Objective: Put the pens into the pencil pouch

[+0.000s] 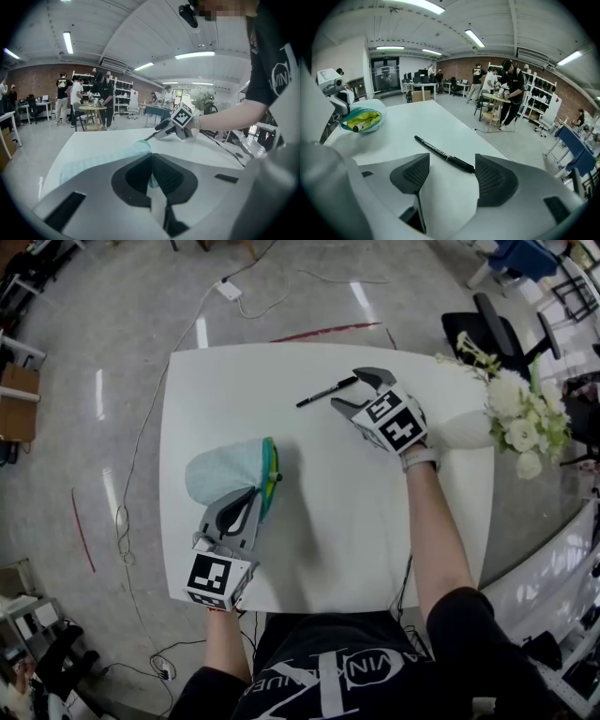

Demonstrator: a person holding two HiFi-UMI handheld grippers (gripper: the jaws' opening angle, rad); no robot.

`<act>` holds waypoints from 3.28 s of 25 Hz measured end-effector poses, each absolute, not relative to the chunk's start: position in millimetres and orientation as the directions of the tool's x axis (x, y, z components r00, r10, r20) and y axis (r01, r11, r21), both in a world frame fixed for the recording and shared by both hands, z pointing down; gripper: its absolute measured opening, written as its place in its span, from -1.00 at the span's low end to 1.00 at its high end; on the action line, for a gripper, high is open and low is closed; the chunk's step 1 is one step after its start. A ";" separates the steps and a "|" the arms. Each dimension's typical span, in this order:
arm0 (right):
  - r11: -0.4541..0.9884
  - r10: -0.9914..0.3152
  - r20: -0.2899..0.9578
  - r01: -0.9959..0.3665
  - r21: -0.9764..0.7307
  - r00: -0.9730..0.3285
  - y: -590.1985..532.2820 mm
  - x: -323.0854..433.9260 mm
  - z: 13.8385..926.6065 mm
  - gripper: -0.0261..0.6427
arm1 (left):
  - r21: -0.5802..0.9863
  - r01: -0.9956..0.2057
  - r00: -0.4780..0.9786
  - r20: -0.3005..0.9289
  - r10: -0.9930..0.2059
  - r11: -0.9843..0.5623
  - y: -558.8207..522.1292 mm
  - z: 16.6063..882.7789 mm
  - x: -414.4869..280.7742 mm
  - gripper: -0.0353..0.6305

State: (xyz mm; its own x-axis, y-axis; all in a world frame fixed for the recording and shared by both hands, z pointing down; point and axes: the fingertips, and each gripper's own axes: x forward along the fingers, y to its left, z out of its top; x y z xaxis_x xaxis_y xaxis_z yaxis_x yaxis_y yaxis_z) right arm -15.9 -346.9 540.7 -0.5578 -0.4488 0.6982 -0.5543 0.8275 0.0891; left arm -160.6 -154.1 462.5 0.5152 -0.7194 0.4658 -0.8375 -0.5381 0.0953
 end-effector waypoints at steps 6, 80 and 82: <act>0.848 -0.445 0.669 -0.520 0.101 -0.596 -351.7 -20.2 545.1 0.04 | 0.073 -0.835 0.508 0.484 -0.713 -0.546 -151.5 464.3 -160.1 -0.87; 0.983 -0.033 0.893 -0.174 -0.051 -0.449 -115.9 -66.4 496.8 -0.76 | 0.201 -0.798 0.592 0.439 -0.676 -0.568 -106.8 447.0 -130.2 -0.87; 0.984 -0.033 0.892 -0.169 -0.049 -0.451 -117.9 -72.9 494.7 -0.76 | 0.204 -0.785 0.607 0.443 -0.660 -0.585 -104.8 448.4 -125.2 -0.87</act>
State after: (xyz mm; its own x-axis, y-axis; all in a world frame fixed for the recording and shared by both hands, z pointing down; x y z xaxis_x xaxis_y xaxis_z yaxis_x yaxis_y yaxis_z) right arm -72.9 -117.9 494.7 -0.4510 -0.0331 0.8919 -0.1695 0.9843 -0.0491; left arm -125.2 -104.8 448.4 0.6073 -0.6596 0.4428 -0.7847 -0.5853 0.2043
